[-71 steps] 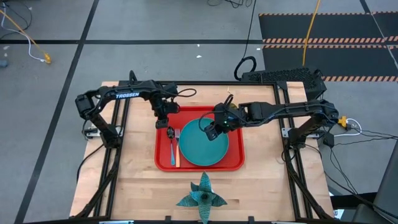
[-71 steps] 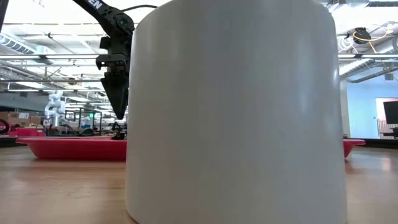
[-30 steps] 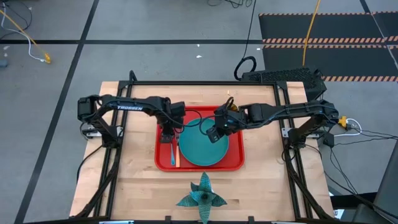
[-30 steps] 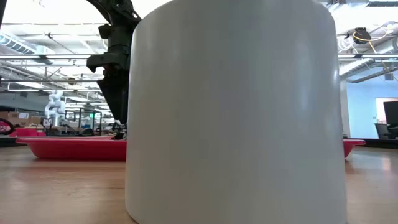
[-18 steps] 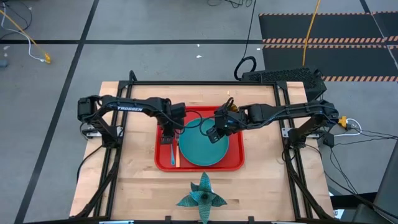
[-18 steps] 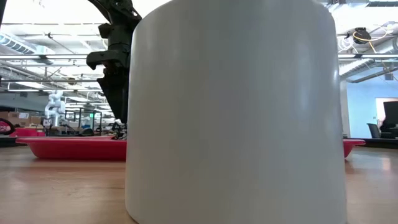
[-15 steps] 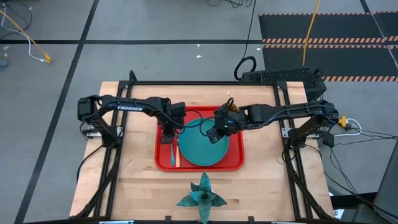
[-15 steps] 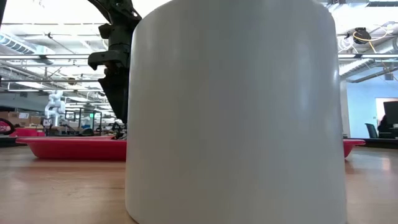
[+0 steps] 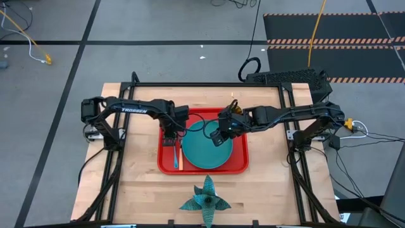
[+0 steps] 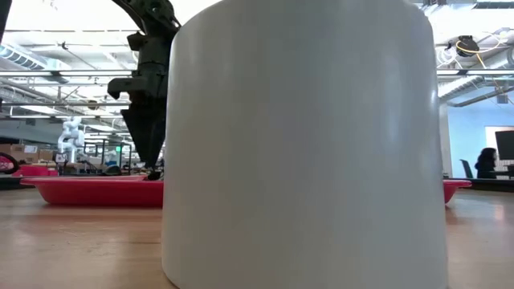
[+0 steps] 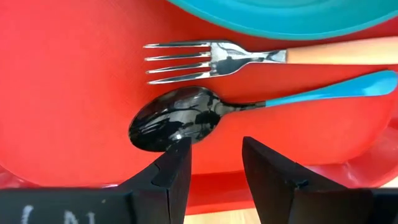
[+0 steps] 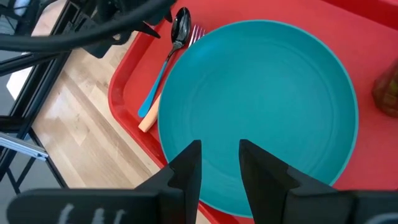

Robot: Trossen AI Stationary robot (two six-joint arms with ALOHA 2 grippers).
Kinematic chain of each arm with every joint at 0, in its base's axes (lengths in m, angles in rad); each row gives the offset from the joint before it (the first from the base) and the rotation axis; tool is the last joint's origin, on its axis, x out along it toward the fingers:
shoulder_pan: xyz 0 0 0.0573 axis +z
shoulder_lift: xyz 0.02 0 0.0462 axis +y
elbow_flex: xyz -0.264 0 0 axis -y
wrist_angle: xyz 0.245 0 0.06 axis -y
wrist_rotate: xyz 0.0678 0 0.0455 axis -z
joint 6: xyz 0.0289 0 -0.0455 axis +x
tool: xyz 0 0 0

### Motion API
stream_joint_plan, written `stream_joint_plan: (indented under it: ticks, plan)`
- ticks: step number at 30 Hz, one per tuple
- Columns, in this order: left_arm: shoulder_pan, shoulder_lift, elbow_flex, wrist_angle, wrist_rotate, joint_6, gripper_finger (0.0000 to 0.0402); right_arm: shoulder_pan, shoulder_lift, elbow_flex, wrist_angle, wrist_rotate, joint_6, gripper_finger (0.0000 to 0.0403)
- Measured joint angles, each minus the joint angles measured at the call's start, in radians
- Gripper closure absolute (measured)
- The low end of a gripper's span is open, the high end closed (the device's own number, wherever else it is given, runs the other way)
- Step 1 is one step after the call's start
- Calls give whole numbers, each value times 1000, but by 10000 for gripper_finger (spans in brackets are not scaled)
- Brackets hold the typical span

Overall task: Pick and place plate/cup/fork/spoon on tray
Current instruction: Adjust the green spoon on the orange tray

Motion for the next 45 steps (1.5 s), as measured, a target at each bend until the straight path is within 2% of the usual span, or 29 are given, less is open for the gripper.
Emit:
stream_joint_plan:
  ticks: [7,17,21,27,37,45]
  plan:
    - [0,1,0,-5,-6,4,257,5,0,0,0,0,2,303]
    - [0,1,0,-34,-137,29,257,14,0,0,0,0,1,303]
    - [0,1,0,-33,-111,21,257,14,0,0,0,1,1,303]
    - [-1,1,0,-14,13,-13,257,14,0,0,0,3,1,303]
    - [-1,5,0,123,13,-19,257,20,0,0,0,4,22,303]
    - [-1,33,-46,106,-2,-1,257,27,0,0,-17,4,27,303]
